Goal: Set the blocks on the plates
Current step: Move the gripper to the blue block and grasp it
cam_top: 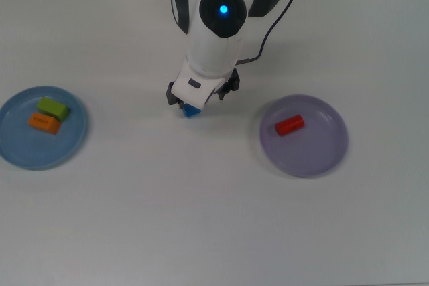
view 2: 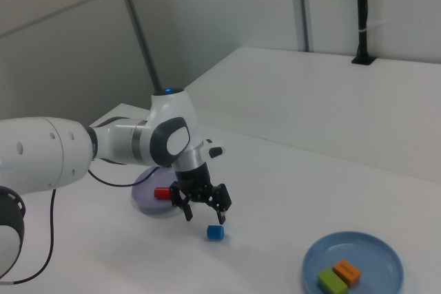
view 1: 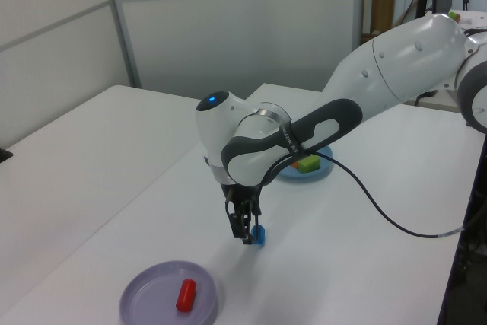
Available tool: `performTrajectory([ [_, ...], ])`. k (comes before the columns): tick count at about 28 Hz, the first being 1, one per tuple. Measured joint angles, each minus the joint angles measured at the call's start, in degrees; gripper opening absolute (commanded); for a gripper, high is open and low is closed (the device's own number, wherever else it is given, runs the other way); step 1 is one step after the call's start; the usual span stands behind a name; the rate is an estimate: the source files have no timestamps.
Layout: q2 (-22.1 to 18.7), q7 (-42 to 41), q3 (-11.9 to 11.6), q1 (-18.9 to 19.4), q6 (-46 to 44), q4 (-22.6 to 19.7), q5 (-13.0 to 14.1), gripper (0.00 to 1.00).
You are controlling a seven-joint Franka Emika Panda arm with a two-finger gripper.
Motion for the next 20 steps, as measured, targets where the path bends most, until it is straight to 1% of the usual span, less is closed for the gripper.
performTrajectory([
  [2, 0.0, -1.3, 0.0, -0.6, 0.0, -0.4, 0.0, 1.00],
  [4, 0.1, -2.8, -0.1, -1.4, 0.0, -0.9, 0.0, 0.89],
  [7, 0.4, -4.5, -0.1, -2.2, 0.0, -1.5, 0.0, 0.81],
  [8, 0.6, -4.7, -0.1, -2.4, 0.0, -1.6, 0.0, 0.76],
  [9, 0.8, -4.9, -0.1, -2.6, 0.0, -1.7, 0.0, 0.67],
  [11, 1.2, -5.3, -0.1, -2.8, 0.0, -1.7, 0.0, 0.61],
  [16, 1.8, -5.6, -0.1, -2.7, 0.7, -1.7, 0.0, 0.60],
  [17, 1.9, -5.6, -0.1, -2.6, 0.8, -1.7, 0.0, 0.58],
  [20, 1.9, -5.6, -0.1, -2.4, 1.2, -1.7, 0.0, 0.42],
])
